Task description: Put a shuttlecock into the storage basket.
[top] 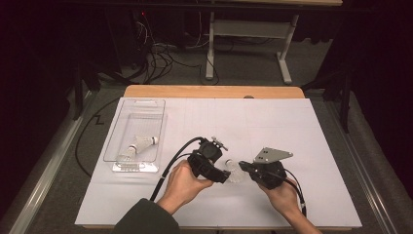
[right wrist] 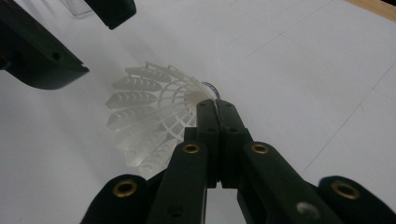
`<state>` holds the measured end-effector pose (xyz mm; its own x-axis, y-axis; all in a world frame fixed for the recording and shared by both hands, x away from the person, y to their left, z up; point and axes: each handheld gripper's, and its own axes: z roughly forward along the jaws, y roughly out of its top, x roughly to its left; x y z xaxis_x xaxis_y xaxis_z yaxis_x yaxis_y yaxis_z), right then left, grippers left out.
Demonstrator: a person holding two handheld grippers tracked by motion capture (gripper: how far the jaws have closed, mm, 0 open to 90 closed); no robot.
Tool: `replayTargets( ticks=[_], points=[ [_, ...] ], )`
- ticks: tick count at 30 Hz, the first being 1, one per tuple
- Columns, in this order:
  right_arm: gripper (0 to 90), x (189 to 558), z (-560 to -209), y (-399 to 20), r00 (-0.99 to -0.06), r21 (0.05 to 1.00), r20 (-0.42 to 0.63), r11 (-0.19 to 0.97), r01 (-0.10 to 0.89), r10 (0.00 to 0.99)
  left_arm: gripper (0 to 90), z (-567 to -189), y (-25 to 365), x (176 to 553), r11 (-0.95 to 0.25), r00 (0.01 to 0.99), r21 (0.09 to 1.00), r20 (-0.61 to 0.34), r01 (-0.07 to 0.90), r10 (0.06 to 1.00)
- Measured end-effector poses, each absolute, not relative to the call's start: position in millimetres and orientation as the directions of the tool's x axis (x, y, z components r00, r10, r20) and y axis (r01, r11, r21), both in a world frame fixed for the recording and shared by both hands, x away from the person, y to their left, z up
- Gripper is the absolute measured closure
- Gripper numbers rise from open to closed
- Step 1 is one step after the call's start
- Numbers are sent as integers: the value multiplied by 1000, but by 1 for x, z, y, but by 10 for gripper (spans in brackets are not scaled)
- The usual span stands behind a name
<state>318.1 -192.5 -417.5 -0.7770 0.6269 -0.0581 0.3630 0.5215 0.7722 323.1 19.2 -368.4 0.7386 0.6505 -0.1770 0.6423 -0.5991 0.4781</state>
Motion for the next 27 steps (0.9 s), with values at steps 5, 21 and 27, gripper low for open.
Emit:
replayTargets(
  ticks=[5, 21, 27],
  points=[
    [900, 318, -418, -192, -778, 773, -58, 522, 361, 625, 414, -374, 13, 328, -602, 734, 463, -180, 651, 655],
    [900, 316, -416, -191, -788, 783, -53, 515, 349, 613, 584, -380, 0, 334, -627, 739, 431, -160, 649, 654],
    [900, 315, -416, -190, -796, 787, -48, 513, 342, 604, 687, -380, 0, 334, -629, 736, 425, -146, 650, 661]
  ],
)
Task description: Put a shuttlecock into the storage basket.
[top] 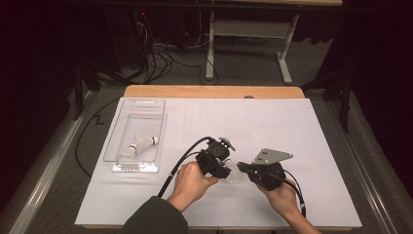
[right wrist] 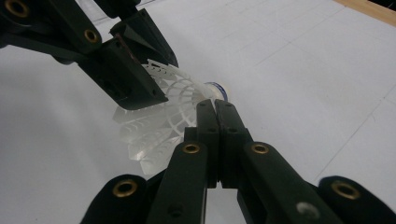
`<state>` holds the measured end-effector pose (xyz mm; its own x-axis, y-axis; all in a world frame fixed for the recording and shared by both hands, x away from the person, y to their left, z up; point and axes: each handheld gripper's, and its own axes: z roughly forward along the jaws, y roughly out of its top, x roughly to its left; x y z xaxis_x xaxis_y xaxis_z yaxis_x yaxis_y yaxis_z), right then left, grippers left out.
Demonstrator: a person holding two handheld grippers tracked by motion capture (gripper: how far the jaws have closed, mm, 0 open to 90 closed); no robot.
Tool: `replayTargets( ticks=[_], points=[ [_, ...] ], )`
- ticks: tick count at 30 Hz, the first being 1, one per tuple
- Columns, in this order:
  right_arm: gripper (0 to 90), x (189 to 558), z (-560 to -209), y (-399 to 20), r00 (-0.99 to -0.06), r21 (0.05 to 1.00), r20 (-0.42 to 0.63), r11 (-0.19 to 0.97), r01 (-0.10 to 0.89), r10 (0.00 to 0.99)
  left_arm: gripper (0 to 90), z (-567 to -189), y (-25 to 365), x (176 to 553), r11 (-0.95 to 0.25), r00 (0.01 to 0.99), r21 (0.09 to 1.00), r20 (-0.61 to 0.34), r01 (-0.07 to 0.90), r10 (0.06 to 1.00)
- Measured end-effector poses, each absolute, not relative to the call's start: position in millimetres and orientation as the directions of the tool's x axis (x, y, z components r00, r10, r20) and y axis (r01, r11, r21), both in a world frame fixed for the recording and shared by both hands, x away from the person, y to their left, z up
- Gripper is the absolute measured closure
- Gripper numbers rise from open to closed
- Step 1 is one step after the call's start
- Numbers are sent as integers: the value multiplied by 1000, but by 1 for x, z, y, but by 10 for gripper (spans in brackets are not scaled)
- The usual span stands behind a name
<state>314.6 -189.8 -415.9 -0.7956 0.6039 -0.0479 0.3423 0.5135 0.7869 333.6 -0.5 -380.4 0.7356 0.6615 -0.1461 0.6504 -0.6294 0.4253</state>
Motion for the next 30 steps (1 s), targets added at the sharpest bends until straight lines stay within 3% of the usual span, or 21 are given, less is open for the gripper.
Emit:
replayTargets(
  ticks=[15, 24, 30],
  points=[
    [900, 313, -416, -187, -804, 787, -41, 515, 339, 593, 886, -378, -3, 332, -666, 746, 408, -60, 624, 663],
    [884, 313, -416, -187, -814, 797, -22, 502, 337, 580, 897, -373, -3, 332, -680, 750, 400, -27, 614, 661],
    [802, 313, -416, -187, -818, 799, -6, 495, 342, 575, 899, -373, -2, 333, -680, 747, 397, -21, 616, 665]
  ],
)
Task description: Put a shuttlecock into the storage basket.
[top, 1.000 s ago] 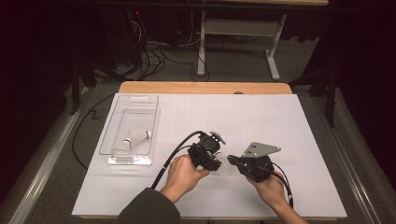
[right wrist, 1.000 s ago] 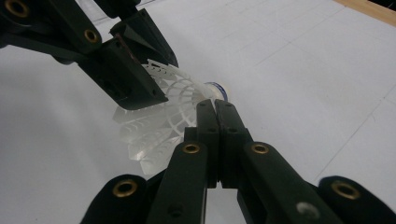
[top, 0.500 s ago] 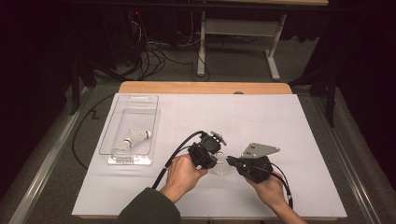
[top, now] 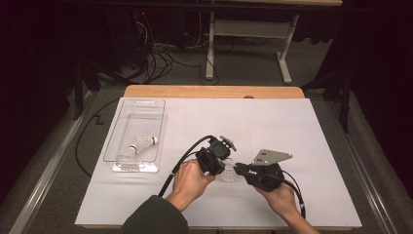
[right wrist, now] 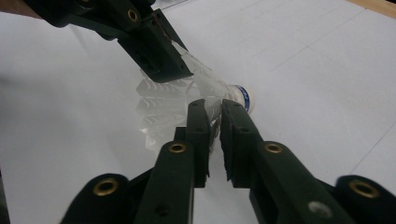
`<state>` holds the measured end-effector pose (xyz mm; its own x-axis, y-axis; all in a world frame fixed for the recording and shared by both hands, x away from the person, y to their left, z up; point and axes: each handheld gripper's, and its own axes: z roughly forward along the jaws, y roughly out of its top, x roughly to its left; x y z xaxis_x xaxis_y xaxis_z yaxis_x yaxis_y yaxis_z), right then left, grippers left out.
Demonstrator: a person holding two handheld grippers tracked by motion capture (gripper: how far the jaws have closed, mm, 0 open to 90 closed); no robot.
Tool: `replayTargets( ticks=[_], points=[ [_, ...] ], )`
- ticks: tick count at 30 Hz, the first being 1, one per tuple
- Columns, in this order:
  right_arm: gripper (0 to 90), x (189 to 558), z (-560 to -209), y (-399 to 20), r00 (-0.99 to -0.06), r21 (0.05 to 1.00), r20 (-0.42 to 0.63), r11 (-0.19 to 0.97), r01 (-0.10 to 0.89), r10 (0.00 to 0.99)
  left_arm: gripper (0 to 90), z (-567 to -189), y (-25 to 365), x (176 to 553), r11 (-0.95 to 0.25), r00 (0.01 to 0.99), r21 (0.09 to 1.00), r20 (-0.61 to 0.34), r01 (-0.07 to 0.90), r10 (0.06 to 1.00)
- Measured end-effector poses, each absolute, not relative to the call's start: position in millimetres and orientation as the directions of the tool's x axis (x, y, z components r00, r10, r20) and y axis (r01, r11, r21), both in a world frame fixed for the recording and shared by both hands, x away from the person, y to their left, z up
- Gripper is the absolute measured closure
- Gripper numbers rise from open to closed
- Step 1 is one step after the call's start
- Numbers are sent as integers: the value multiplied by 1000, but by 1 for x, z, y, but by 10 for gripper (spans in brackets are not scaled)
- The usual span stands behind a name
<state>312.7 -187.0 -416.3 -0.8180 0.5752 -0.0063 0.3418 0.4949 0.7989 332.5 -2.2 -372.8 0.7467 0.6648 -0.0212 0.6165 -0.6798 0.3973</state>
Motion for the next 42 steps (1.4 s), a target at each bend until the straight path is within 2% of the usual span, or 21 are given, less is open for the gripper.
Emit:
replayTargets(
  ticks=[9, 19, 28, 42],
  points=[
    [583, 311, -416, -189, -822, 807, 25, 473, 353, 569, 900, -371, 2, 333, -683, 746, 393, -11, 615, 666],
    [427, 308, -416, -196, -832, 830, 37, 446, 334, 553, 900, -368, 11, 332, -676, 740, 401, -7, 619, 673],
    [342, 304, -416, -208, -823, 860, 10, 415, 297, 568, 899, -365, 21, 331, -666, 732, 408, -9, 625, 682],
    [271, 288, -417, -242, -800, 896, -10, 360, 259, 600, 900, -362, 36, 330, -647, 718, 418, -19, 638, 696]
  ],
)
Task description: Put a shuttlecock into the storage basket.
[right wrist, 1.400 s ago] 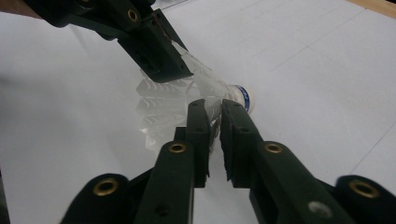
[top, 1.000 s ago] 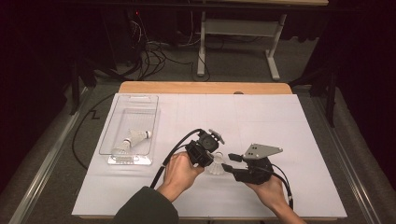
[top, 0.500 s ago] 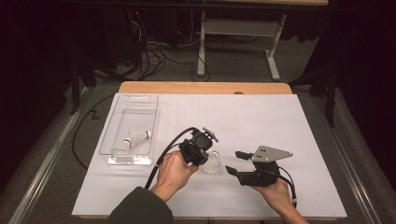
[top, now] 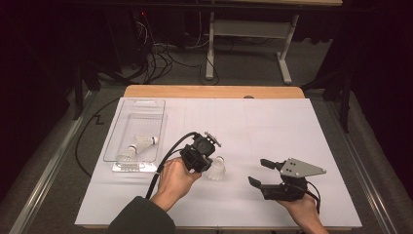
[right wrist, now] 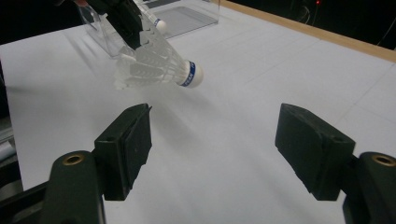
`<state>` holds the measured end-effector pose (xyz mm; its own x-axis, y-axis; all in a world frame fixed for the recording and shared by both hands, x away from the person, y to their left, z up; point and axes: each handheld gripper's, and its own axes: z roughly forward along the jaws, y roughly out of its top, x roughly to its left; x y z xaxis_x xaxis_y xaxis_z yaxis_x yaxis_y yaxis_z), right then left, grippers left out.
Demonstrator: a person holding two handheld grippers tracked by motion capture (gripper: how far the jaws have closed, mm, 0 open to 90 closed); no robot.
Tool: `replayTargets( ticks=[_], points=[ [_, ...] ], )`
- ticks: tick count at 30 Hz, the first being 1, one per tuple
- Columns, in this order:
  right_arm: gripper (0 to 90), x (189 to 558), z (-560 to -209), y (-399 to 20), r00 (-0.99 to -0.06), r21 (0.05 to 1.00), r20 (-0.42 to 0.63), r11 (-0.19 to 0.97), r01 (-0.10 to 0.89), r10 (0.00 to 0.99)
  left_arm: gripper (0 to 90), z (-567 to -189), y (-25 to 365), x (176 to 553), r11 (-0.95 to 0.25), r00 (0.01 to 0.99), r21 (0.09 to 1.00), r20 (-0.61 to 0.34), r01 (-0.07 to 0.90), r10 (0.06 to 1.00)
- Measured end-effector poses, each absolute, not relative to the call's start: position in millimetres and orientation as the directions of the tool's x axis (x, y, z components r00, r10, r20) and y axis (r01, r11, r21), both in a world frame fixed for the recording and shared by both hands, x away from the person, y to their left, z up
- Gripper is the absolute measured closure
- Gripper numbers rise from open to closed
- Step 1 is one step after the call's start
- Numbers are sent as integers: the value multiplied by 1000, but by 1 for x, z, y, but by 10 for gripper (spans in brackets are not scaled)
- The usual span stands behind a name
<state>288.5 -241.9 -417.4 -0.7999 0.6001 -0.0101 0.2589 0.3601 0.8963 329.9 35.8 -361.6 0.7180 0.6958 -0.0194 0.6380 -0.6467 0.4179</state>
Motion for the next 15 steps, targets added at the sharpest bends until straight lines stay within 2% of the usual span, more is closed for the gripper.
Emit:
replayTargets(
  ticks=[15],
  points=[
    [254, 272, -431, -279, -774, 940, 0, 263, 216, 633, 899, -356, 54, 333, -609, 694, 441, -45, 659, 719]
  ],
)
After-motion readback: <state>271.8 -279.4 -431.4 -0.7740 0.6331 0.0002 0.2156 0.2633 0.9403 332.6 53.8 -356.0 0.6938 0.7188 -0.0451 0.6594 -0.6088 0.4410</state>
